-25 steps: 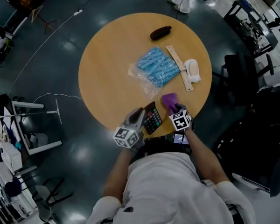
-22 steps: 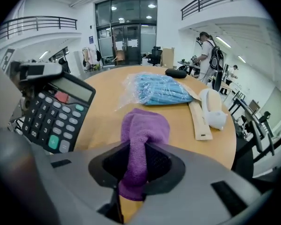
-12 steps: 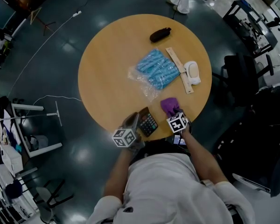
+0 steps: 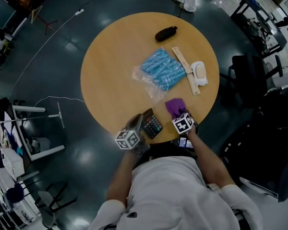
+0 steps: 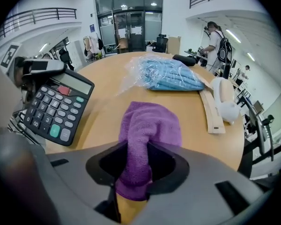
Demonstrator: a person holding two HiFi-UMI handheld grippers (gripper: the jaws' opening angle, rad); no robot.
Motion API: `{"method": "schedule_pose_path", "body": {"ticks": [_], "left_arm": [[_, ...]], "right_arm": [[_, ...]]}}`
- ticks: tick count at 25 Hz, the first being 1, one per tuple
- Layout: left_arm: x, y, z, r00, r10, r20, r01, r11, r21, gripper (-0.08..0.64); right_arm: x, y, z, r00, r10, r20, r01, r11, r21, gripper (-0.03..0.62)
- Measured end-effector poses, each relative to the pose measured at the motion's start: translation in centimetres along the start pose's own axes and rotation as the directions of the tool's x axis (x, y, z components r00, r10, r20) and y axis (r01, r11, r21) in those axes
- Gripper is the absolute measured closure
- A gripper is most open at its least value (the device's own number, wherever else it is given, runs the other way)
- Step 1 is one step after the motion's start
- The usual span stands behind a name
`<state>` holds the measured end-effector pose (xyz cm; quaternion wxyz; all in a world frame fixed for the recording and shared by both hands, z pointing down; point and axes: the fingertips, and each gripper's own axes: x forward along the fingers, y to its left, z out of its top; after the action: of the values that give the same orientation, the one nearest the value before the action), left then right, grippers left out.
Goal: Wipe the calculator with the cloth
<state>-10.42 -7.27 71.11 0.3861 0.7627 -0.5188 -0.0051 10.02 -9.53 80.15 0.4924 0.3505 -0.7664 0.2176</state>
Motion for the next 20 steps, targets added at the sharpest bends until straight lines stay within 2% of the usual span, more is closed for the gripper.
{"method": "schedule_pose_path", "body": {"ticks": [2, 5, 8, 13, 17, 20], "left_arm": [[0.2, 0.2, -0.4, 1.0, 0.001, -0.008, -0.001, 1.0, -0.007, 0.517], [0.4, 0.7, -0.7, 1.0, 0.003, -0.02, -0.003, 1.0, -0.008, 0.517], [0.5, 1.1, -1.1, 0.999, 0.009, -0.03, -0.01, 1.0, -0.015, 0.517], [0.7, 1.8, -1.5, 0.999, 0.002, -0.034, -0.003, 0.999, -0.034, 0.517], [0.6, 3.3, -2.1, 1.0, -0.018, -0.011, 0.017, 0.995, -0.094, 0.517], [0.5, 4.3, -2.6, 0.999, -0.022, -0.023, 0.02, 0.992, -0.122, 0.515]], "right_arm": [[-1.0, 0.1, 0.6, 0.999, -0.009, 0.041, 0.009, 1.0, -0.016, 0.423], [-3.0, 0.2, 1.8, 0.994, -0.038, 0.1, 0.044, 0.998, -0.053, 0.39], [-5.1, 0.3, 2.8, 0.987, -0.067, 0.148, 0.078, 0.994, -0.073, 0.388], [-7.9, 0.9, 3.8, 0.973, -0.075, 0.218, 0.092, 0.993, -0.068, 0.39], [-9.1, 1.2, 3.7, 0.968, -0.066, 0.241, 0.082, 0.995, -0.056, 0.39], [-9.6, 1.3, 3.6, 0.967, -0.055, 0.25, 0.069, 0.997, -0.047, 0.39]]}}
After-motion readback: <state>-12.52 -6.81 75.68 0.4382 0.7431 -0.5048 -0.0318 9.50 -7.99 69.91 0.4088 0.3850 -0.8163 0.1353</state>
